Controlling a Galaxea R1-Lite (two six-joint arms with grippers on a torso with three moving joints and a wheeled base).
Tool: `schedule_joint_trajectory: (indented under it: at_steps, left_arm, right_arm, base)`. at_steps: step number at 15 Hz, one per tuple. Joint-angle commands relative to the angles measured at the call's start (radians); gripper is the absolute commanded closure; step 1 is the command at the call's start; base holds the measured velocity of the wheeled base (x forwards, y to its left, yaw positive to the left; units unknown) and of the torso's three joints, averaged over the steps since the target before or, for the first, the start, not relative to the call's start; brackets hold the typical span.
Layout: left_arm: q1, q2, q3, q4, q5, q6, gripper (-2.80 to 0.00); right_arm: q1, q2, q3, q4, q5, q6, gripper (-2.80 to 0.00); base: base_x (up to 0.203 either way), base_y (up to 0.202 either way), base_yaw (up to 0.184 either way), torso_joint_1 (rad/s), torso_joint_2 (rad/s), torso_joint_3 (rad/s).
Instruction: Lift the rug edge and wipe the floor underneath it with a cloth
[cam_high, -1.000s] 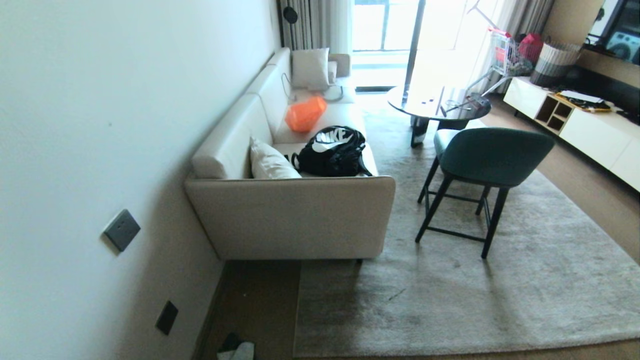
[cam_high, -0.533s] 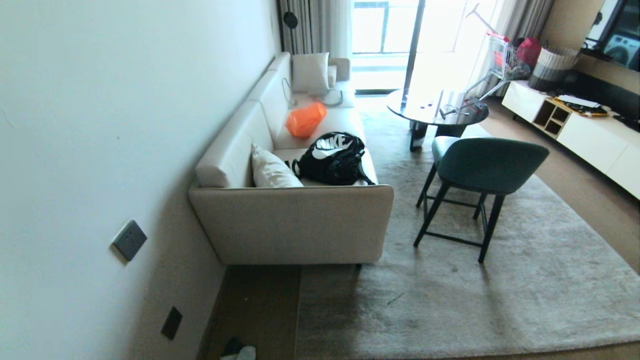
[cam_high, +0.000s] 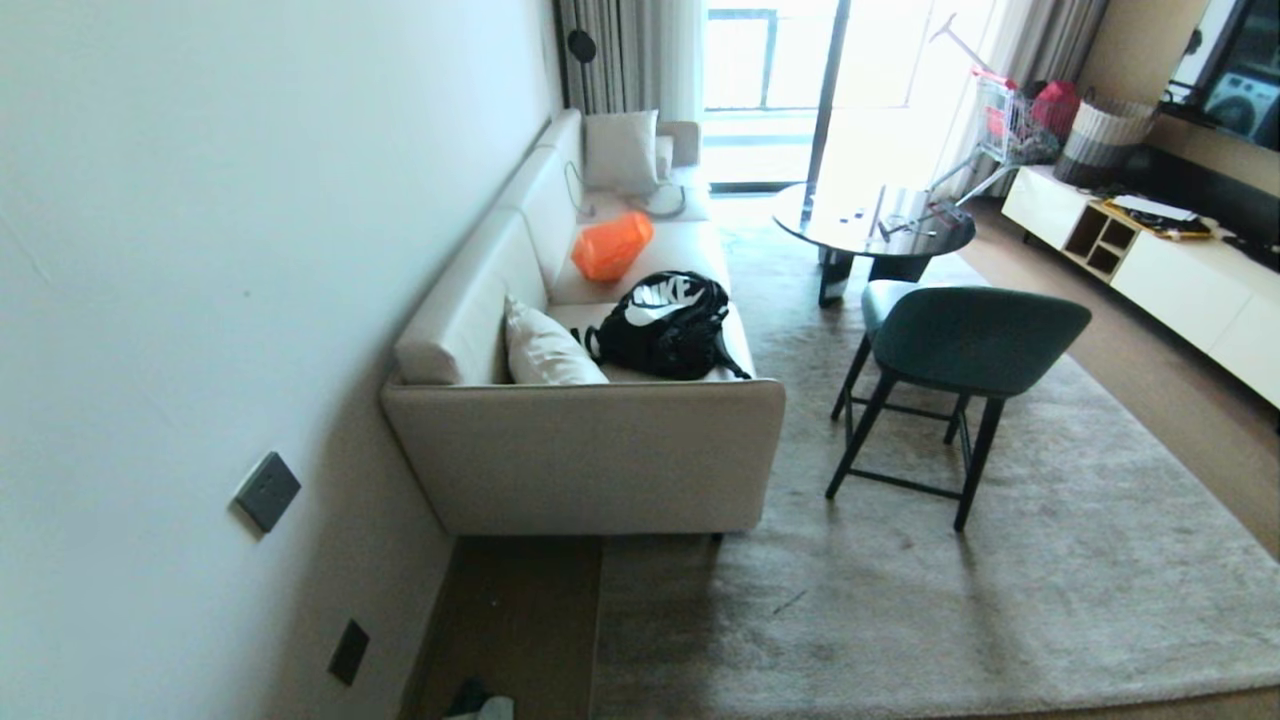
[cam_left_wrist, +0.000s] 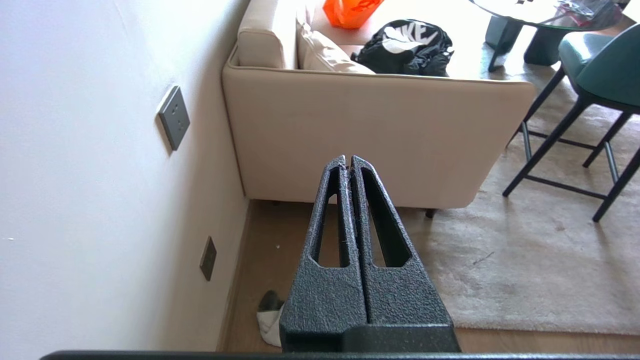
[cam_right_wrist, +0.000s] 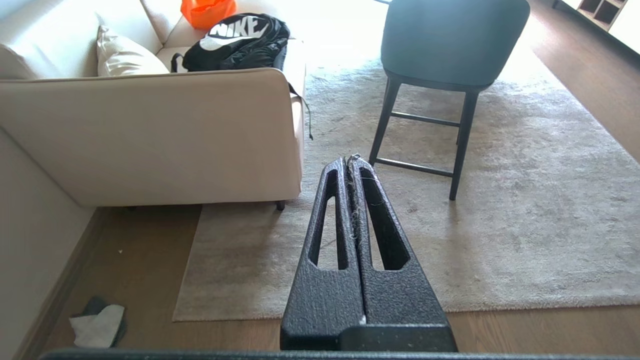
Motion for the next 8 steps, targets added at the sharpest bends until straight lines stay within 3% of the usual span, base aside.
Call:
schedule_joint_trajectory:
  at_steps: [1,8]
  left_arm:
    - [0.0,0.0,0.0,0.0,0.0,-0.001,0.0]
    - [0.0,0.0,0.0,-0.002,0.0,-0.001,0.0]
  right_arm:
    - [0.0,0.0,0.0,0.0,0.0,0.0,0.0]
    - [0.0,0.0,0.0,0.0,-0.001,0.0,0.0]
  base:
    - [0.0,0.0,0.0,0.0,0.0,0.0]
    - [0.0,0.0,0.0,0.0,0.0,0.0]
